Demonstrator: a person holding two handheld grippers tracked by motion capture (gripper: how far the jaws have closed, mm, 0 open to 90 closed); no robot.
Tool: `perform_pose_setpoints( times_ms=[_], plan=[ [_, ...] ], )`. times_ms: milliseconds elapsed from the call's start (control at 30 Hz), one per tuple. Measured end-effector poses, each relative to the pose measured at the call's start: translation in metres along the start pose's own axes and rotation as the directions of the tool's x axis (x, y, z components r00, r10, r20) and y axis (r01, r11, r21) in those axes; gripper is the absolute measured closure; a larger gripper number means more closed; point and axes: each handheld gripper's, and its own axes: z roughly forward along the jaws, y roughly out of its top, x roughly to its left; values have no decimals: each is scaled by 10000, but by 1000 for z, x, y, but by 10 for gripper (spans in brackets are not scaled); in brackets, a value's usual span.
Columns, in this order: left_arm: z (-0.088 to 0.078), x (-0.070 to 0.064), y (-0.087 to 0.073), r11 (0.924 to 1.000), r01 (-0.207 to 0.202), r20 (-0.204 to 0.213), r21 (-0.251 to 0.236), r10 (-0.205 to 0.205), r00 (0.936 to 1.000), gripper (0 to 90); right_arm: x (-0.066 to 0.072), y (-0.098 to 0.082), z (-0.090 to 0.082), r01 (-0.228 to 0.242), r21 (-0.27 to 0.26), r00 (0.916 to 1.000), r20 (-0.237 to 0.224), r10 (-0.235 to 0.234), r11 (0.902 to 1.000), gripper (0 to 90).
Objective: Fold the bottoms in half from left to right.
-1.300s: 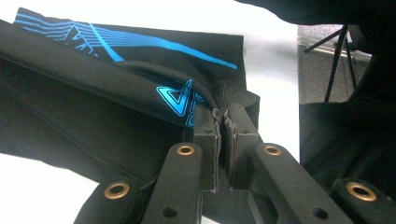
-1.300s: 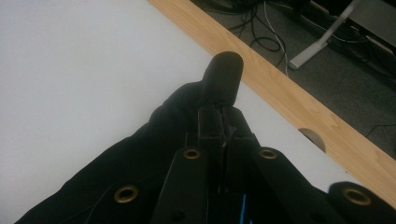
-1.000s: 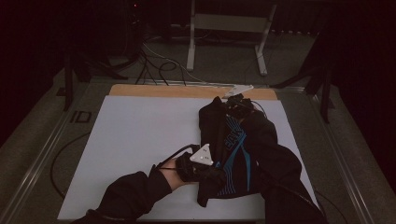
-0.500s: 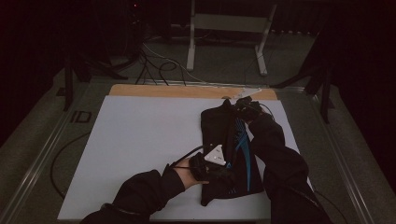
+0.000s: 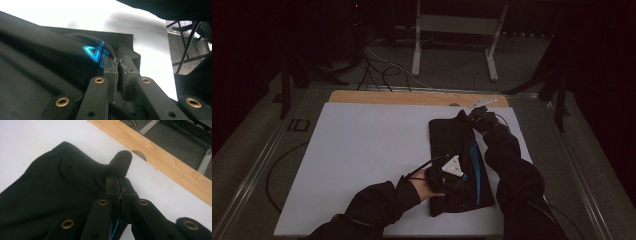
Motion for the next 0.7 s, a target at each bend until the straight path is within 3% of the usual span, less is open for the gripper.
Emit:
perform_pose_setpoints(
  times_ms=[433, 467, 500, 700],
  plan=[
    [25, 3, -2, 9993, 213, 182, 301, -218, 9996, 849, -3, -18, 15, -20, 311, 10000, 6, 20, 9995, 882],
    [26, 3, -3, 9994, 211, 168, 285, -216, 9996, 849, -3, -19, 16, -105, 350, 9999, 45, 103, 9993, 882],
    [27, 3, -3, 9992, 248, 187, 306, -254, 9995, 848, -4, -20, 16, 122, 485, 9999, 52, -125, 9987, 882],
    [28, 6, -5, 9989, 376, 133, 266, -379, 9992, 844, -7, -28, 22, -99, 664, 9998, 165, 88, 9977, 881]
  ],
)
